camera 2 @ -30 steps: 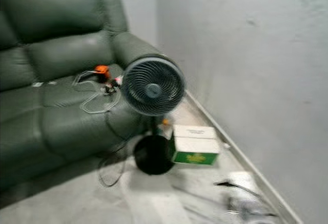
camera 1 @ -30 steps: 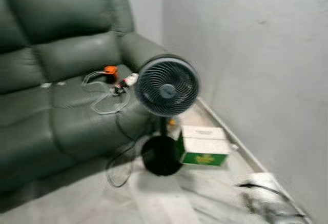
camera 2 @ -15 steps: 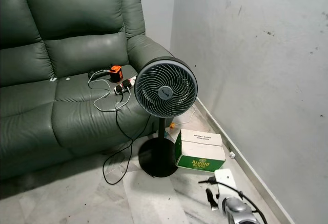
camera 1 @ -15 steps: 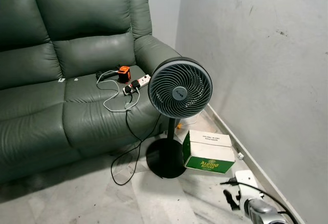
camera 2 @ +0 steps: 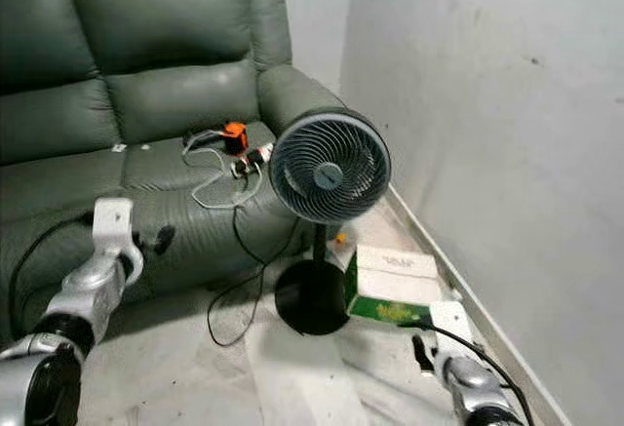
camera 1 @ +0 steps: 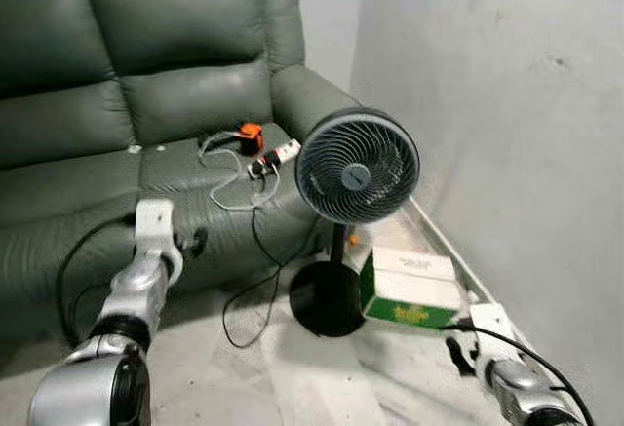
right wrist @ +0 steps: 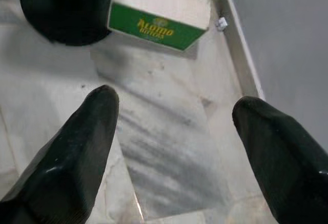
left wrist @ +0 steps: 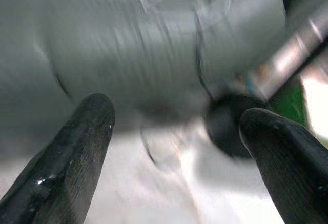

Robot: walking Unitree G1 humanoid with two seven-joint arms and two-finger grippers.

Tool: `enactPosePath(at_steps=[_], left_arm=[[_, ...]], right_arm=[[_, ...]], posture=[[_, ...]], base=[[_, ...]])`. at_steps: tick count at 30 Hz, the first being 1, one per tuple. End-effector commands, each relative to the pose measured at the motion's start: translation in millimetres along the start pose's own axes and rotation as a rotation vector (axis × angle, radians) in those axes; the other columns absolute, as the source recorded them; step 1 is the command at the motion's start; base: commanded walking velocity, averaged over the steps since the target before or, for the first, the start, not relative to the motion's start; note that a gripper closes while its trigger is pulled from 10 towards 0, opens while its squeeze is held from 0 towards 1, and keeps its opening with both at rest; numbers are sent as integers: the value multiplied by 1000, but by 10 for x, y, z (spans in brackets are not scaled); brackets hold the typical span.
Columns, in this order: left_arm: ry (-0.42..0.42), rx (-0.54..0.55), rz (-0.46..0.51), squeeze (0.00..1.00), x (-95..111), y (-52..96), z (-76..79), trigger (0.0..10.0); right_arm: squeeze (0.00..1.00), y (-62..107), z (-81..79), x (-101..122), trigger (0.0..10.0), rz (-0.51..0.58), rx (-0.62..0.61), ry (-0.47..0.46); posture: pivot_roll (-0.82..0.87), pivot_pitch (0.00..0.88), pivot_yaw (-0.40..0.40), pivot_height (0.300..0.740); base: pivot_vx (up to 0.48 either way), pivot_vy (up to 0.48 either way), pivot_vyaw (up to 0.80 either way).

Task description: Hang keys on a hook

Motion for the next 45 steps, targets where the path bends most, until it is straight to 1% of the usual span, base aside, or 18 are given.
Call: enactPosePath(at_steps=[1, 4, 7, 8, 13, 19, 24, 27, 30, 32, 34, 35, 36, 37, 40, 41, 44, 45], left_arm=[[-11, 28, -11, 0, 9, 0, -42, 10000], [-25, 51, -10, 0, -21, 9, -72, 10000], [55, 85, -47, 0, -219, 52, -128, 10000], [55, 85, -47, 0, -219, 52, -128, 10000], [22, 98, -138, 0, -543, 116, -99, 10000], [-4, 86, -152, 0, -586, 123, -69, 10000], [22, 75, -150, 0, -614, 116, 27, 10000], [10, 67, -115, 0, -567, 108, 38, 10000], [-62, 87, -38, 0, -390, 90, -45, 10000], [-156, 121, 1, 0, -278, 94, -154, 10000], [-139, 92, 23, 0, -242, 94, -154, 10000], [-112, 54, 102, 0, -109, 107, -188, 10000], [-112, 54, 102, 0, -109, 107, -188, 10000], [-132, 26, 162, 0, -7, 120, -184, 10000], [-179, -14, 225, 0, 94, 136, -129, 10000], [-221, -58, 294, 0, 187, 170, -43, 10000], [-246, -96, 353, 0, 261, 212, 50, 10000], [-266, -135, 399, 0, 320, 267, 148, 10000]], right_arm=[[0, -8, -36, 33, 10000, 10, 8, 9], [0, -25, -79, 104, 10000, 18, 11, 11], [0, -37, -119, 156, 10000, 20, 17, 11], [0, -37, -119, 156, 10000, 20, 17, 11], [0, -40, -110, 169, 10000, 17, 17, -10], [0, -41, 27, 318, 10000, 61, -14, -56], [0, -43, -29, 259, 10000, 45, -17, -32], [0, -38, -11, 249, 10000, 51, -36, -23], [0, -38, 71, 473, 10000, 133, -46, -59], [0, -34, 93, 682, 10000, 200, -43, -65], [0, -39, 39, 755, 10000, 220, -38, -68], [0, -28, -14, 1027, 10000, 296, -26, -89], [0, -28, -14, 1027, 10000, 296, -26, -89], [0, -1, 5, 1216, 10000, 354, -13, -103], [0, 32, 21, 1373, 10000, 406, 11, -99], [0, 70, 2, 1507, 10000, 459, 50, -90], [0, 104, -24, 1611, 10000, 502, 87, -86], [0, 138, -67, 1700, 10000, 540, 132, -89]], posture=[[68, 0, -67, 740], [68, 0, -67, 740], [70, 0, -71, 740], [70, 0, -71, 740], [70, 0, -82, 740], [46, 0, -73, 740], [44, 0, -62, 740], [48, 0, -60, 740], [48, 0, -54, 740], [48, 0, -53, 740], [48, 0, -53, 740], [48, 0, -53, 740], [48, 0, -53, 740], [43, 0, -53, 740], [45, 0, -56, 740], [50, 0, -60, 740], [55, 0, -62, 740], [58, 0, -65, 740]], base=[[0, 0, 0], [0, 0, 0], [0, 0, 0], [0, 0, 0], [0, 0, 0], [0, 0, 0], [0, 0, 0], [0, 0, 0], [0, 0, 0], [0, 0, 0], [0, 0, 0], [0, 0, 0], [0, 0, 0], [0, 0, 0], [0, 0, 0], [0, 0, 0], [0, 0, 0], [0, 0, 0]])
Point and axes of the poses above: a point about 5 cm out from each wrist's last joint towards the gripper, its own y axis pointing back from the gripper into the wrist, its own x axis along the axis of the wrist's last joint, z = x × y, the point moved 3 cm from there along -y, pointing out of the wrist towards the gripper, and after that the axes turned 2 degrees about -y, right-handed, at the moved point
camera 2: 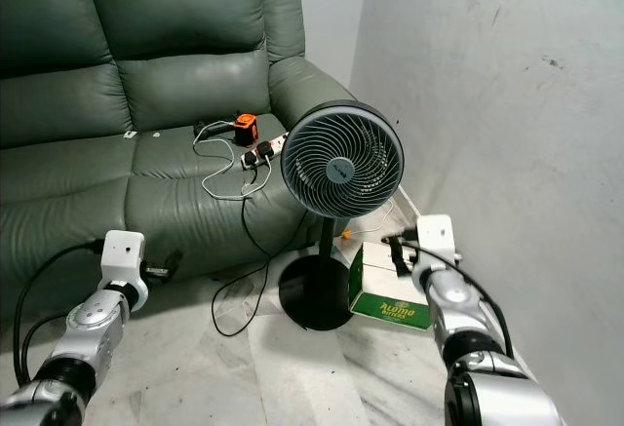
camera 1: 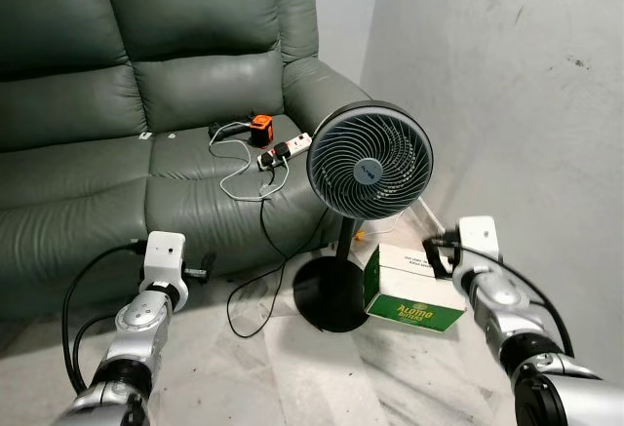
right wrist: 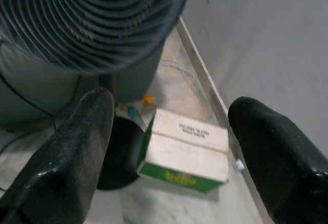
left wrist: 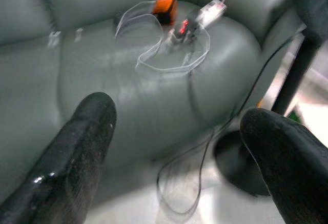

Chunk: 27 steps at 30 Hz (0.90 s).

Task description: Hang keys on a hook

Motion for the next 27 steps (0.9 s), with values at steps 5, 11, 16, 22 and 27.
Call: enactPosePath(at_steps=[5, 11, 16, 22, 27], left_arm=[[-9, -160, 193, 0, 477, 80, 325, 10000], [-97, -228, 319, 0, 773, 335, 605, 10000], [-108, -298, 315, 0, 720, 552, 830, 10000], [-31, -129, 243, 0, 628, 816, 614, 10000], [-16, -100, 235, 0, 627, 898, 546, 10000]], right_arm=[[0, -14, -198, 369, 10000, 150, 161, -8], [0, 290, -604, 459, 10000, 194, 375, -3], [0, 507, -748, 428, 10000, 217, 416, -14], [0, 789, -589, 468, 10000, 263, 223, -39], [0, 919, -468, 381, 10000, 242, 98, -90]], posture=[[64, 0, -74, 740], [46, 0, -51, 740], [38, 0, -38, 740], [42, 0, -24, 740], [18, 0, -14, 740]], base=[[0, 0, 0], [0, 0, 0], [0, 0, 0], [0, 0, 0], [0, 0, 0]])
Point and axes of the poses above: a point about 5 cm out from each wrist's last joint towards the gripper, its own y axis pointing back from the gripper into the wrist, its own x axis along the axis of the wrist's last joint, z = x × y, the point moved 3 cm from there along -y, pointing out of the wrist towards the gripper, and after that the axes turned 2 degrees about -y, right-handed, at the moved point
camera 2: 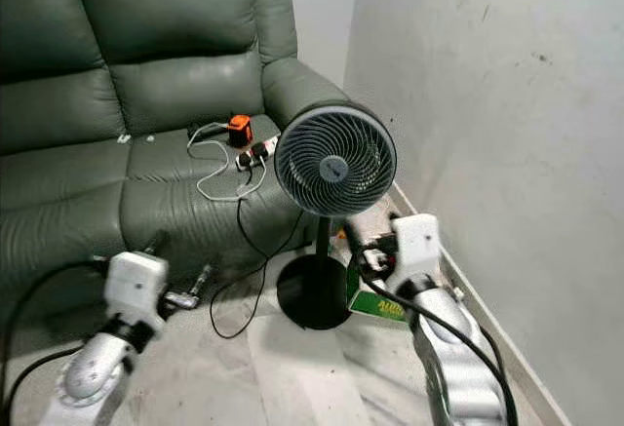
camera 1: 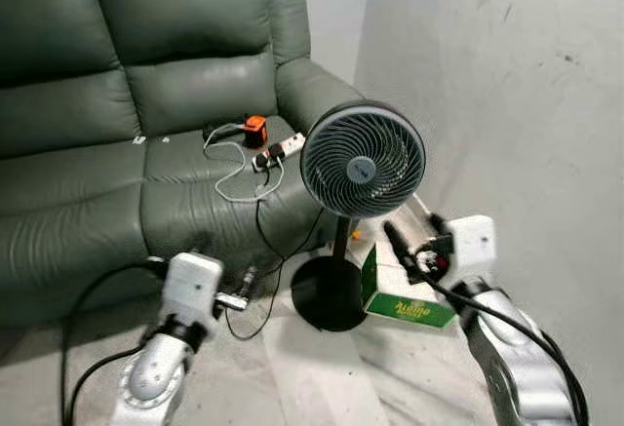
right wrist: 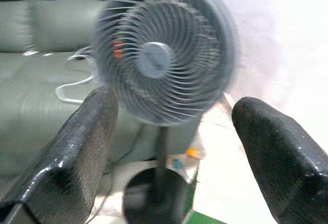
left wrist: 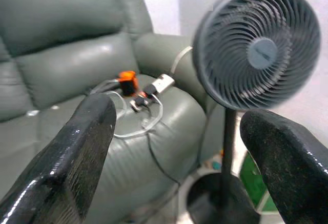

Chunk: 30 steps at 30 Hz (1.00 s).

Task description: Hang keys on a hook

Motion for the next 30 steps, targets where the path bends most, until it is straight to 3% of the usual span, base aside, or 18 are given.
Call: enactPosePath(at_steps=[1, 5, 7, 13, 16, 18, 30], left_arm=[[-17, -23, 3, 0, 28, -4, 53, 10000], [-64, -21, 13, 0, 84, -84, 91, 10000], [-38, -17, 3, 0, 121, -112, 88, 10000], [41, 5, -56, 0, 45, -76, 80, 10000], [102, 3, -85, 0, 11, -59, 120, 10000], [152, 16, -110, 0, 7, -62, 149, 10000], [155, -18, -124, 0, 32, -33, 231, 10000]], right_arm=[[0, 31, 6, 39, 10000, 7, -32, -19], [0, 49, 45, 53, 10000, 10, -87, -5], [0, 75, 89, 52, 10000, -22, -129, -50], [0, 89, 52, 62, 10000, -28, -130, -68], [0, 73, -36, 21, 10000, -59, -103, -96], [0, 48, -85, 56, 10000, -59, -75, -59], [0, 51, -41, 52, 10000, -88, -92, -55]], posture=[[15, 0, -13, 740], [2, 0, 0, 740], [-3, 10, 7, 740], [-2, 34, 2, 740], [1, 42, -8, 740], [1, 53, -19, 740], [-4, 72, -24, 740]], base=[[0, 0, 0], [0, 0, 0], [0, 0, 0], [0, 0, 0], [0, 0, -800], [0, 0, -800], [0, 0, -800]])
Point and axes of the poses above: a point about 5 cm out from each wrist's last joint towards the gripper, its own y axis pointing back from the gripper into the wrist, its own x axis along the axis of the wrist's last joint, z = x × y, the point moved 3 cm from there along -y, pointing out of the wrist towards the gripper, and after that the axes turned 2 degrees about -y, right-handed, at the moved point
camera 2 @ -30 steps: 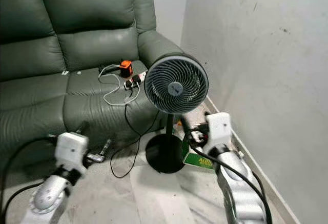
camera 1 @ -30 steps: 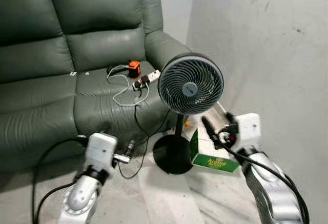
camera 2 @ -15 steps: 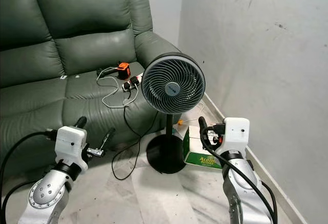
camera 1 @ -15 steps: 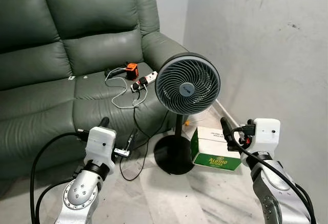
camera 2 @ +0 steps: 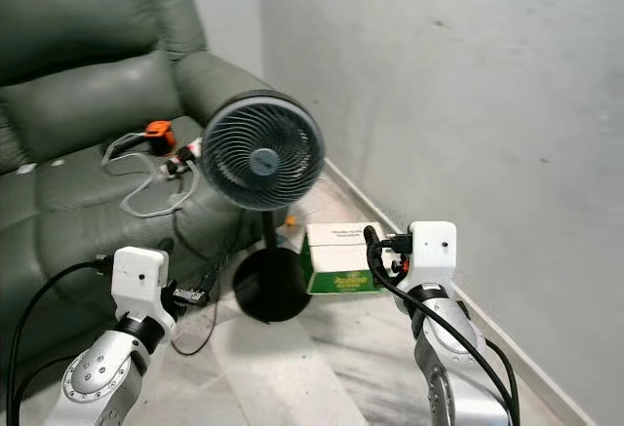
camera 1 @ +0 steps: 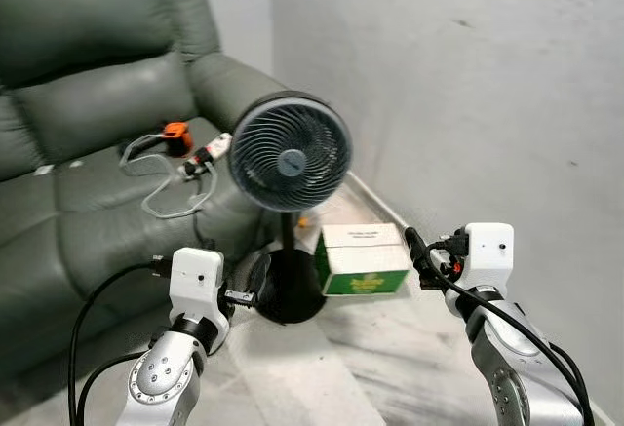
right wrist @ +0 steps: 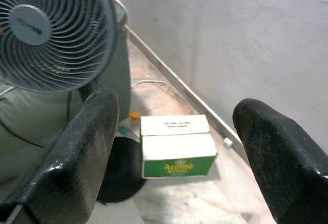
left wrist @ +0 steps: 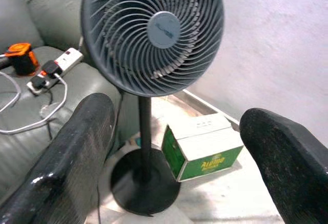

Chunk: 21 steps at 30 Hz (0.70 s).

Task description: Hang keys on a hook

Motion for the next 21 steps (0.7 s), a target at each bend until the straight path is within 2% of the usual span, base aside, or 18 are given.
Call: enactPosePath(at_steps=[1, 9, 10, 11, 13, 21], left_arm=[[-14, 0, -6, 0, 27, 6, -2, 10000], [-10, -25, 9, 0, 105, -64, 36, 10000], [13, -34, 14, 0, 119, -68, 48, 10000], [-27, -25, 21, 0, 136, -73, 41, 10000], [-49, -20, 22, 0, 139, -76, 36, 10000], [-29, -46, 0, 0, 118, -104, 56, 10000]], right_arm=[[0, 23, -2, 52, 10000, 11, -1, 1], [0, -6, -31, 59, 10000, 5, 3, 1], [0, -11, -25, 63, 10000, 6, 1, 2], [0, -16, -23, 66, 10000, 6, 1, 3], [0, -21, -24, 68, 10000, 6, 1, 3], [0, -79, -40, 82, 10000, 6, 1, 5]], posture=[[-5, 73, -23, 740], [-3, 74, -18, 740], [-3, 74, -18, 740], [-1, 73, -17, 740], [0, 72, -16, 740], [6, 68, -17, 740]], base=[[0, 0, -800], [0, 0, -800], [0, 0, -800], [0, 0, -800], [0, 0, -800], [0, 0, -800]])
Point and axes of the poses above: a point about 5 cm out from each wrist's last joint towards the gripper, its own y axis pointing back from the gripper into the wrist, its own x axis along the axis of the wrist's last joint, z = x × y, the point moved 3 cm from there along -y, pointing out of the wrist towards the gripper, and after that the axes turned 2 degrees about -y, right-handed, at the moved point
